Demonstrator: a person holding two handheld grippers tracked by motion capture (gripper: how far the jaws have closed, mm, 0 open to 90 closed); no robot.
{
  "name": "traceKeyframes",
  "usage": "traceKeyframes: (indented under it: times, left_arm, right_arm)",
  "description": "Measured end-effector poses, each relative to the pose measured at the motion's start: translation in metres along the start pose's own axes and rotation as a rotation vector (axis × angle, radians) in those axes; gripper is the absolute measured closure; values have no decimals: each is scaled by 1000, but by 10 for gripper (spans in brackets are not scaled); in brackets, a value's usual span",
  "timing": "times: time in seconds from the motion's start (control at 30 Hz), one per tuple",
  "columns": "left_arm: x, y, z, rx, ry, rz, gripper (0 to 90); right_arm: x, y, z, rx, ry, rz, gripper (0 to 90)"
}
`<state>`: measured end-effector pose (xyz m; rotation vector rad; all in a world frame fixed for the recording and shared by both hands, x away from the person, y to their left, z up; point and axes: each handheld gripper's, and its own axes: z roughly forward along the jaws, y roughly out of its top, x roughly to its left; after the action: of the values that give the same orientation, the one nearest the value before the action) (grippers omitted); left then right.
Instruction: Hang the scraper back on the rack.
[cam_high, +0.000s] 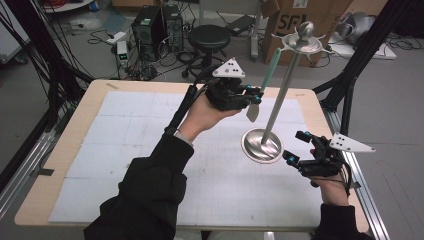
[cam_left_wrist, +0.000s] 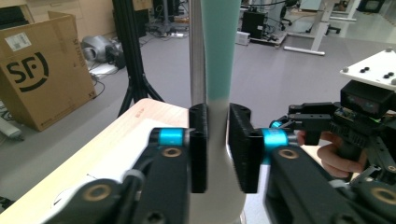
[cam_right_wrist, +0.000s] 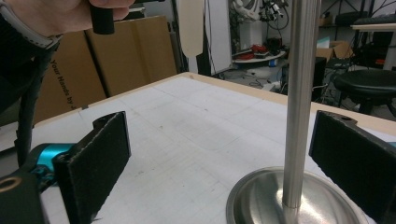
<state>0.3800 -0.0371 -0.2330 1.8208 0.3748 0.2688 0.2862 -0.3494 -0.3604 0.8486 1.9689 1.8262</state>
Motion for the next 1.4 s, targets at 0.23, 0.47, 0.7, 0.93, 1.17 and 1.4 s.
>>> traceKeyframes:
  times: [0.23,0.47,0.7,0.93,1.17,1.4]
  left_arm:
    - [1,-11,-10,-22,-17,30,559]
    - [13,-39,-30,-71,-62,3,202]
    - [29,-78,-52,-86,-33,-35,16]
    - [27,-100,-80,-104,-28,-55,16]
    - [32,-127,-112,-106,37,-39,16]
    - [47,-163,-145,-103,118,-99,17]
  right_arm:
    - [-1,-1,-3,2,-7,7,44]
    - [0,-2,0,20,-3,-5,44]
    - [0,-3,2,30,1,-11,43]
    - [-1,-4,4,37,6,-7,44]
    - [-2,-4,3,37,3,-6,44]
    - [-1,-4,3,33,-9,-15,44]
